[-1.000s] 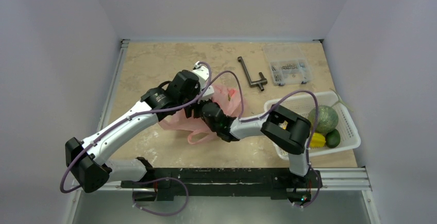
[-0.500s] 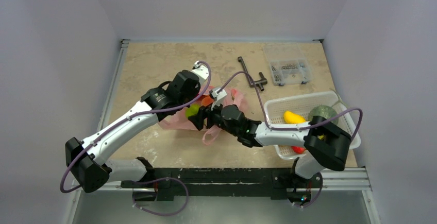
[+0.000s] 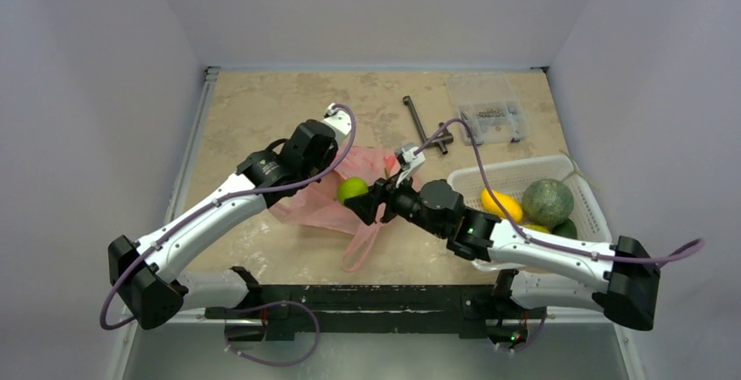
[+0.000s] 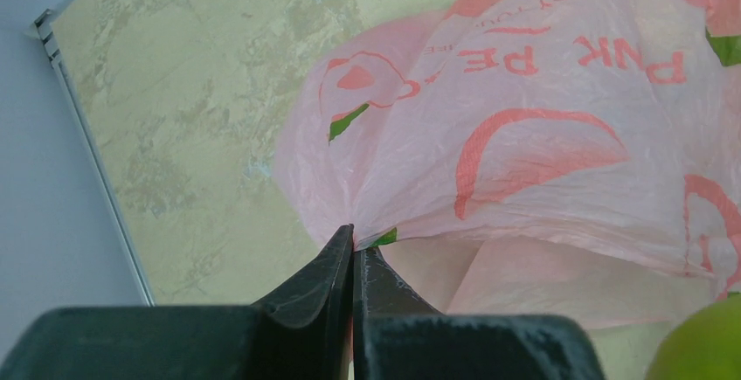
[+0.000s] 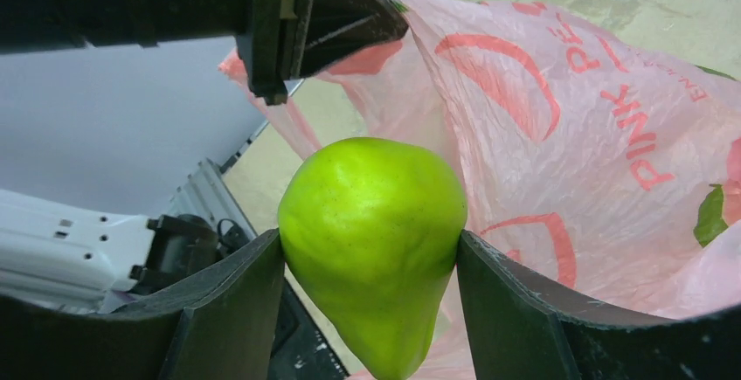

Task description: Take the fake fruits out of the plastic bag

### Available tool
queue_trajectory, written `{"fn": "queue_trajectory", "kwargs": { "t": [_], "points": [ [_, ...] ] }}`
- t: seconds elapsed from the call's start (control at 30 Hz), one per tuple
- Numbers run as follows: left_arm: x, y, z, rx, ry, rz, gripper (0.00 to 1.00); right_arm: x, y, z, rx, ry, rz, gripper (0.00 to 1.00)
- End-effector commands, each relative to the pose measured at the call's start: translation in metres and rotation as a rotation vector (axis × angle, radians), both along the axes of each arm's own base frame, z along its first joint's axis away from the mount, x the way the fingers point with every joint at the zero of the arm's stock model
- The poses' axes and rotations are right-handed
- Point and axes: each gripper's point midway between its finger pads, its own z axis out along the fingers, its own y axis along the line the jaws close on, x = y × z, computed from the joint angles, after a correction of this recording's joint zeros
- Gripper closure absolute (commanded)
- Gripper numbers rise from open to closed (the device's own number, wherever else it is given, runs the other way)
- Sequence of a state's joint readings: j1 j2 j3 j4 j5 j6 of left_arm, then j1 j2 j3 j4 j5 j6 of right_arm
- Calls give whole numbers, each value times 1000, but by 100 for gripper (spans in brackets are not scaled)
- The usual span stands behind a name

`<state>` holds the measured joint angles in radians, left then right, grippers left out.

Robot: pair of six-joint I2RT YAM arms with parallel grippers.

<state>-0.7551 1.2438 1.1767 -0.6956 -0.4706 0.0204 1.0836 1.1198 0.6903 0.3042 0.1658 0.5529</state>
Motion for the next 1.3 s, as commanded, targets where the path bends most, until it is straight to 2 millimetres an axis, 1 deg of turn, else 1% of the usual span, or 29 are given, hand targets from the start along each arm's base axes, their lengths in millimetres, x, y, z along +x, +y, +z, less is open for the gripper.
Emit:
{"fn": "queue_trajectory", "kwargs": {
  "t": [0.0,0.07,0.1,0.13,0.2,0.27,0.33,0.4,0.5,0.57,0.6,0.67,0.77,0.87,0.97,1.03,1.13,1.17,1.27],
  "points": [
    [-6,-16,6,-94,-9,-72,100,-18,-7,33,103,33,53,100],
    [-9,-23,0,-102,24,-101,100,-17,-10,54,136,20,38,100],
    [-9,-24,-3,-98,38,-104,100,-11,-16,59,123,26,-10,100],
    [-10,-25,-4,-93,48,-104,100,-3,-27,61,104,38,-83,100],
    [-10,-25,-5,-90,52,-104,100,15,-57,60,51,47,-262,100],
    [-10,-25,-5,-94,52,-103,100,28,-93,54,-8,50,-430,100],
    [-9,-23,-4,-87,44,-91,100,35,-129,47,-67,45,-571,100],
    [-9,-23,-1,-113,37,-68,100,39,-167,37,-116,52,-715,100],
    [-9,-21,3,-137,15,-57,100,36,-215,22,-158,80,-873,100],
    [-7,-18,7,-147,-14,-34,100,36,-236,12,-174,98,-944,100],
    [-7,-16,10,-152,-28,-26,100,37,-245,5,-196,111,-975,100],
    [-7,-14,15,-156,-45,-21,100,41,-257,-9,-234,153,-1004,100],
    [-8,-9,24,-153,-71,-22,100,47,-268,-25,-269,208,-1036,100],
    [-11,-7,31,-159,-94,-31,100,53,-271,-44,-293,271,-1035,100],
    [-12,-7,35,-163,-107,-38,100,59,-278,-71,-322,378,-1031,100],
    [-13,-9,33,-162,-106,-43,100,60,-283,-87,-322,445,-1028,100],
    [-13,-10,31,-125,-103,-68,100,58,-283,-104,-298,507,-1008,100],
    [-13,-11,30,-118,-98,-71,100,56,-282,-108,-291,519,-1002,99],
    [-13,-12,28,-106,-88,-77,100,53,-281,-121,-282,547,-990,90]
  ]
}}
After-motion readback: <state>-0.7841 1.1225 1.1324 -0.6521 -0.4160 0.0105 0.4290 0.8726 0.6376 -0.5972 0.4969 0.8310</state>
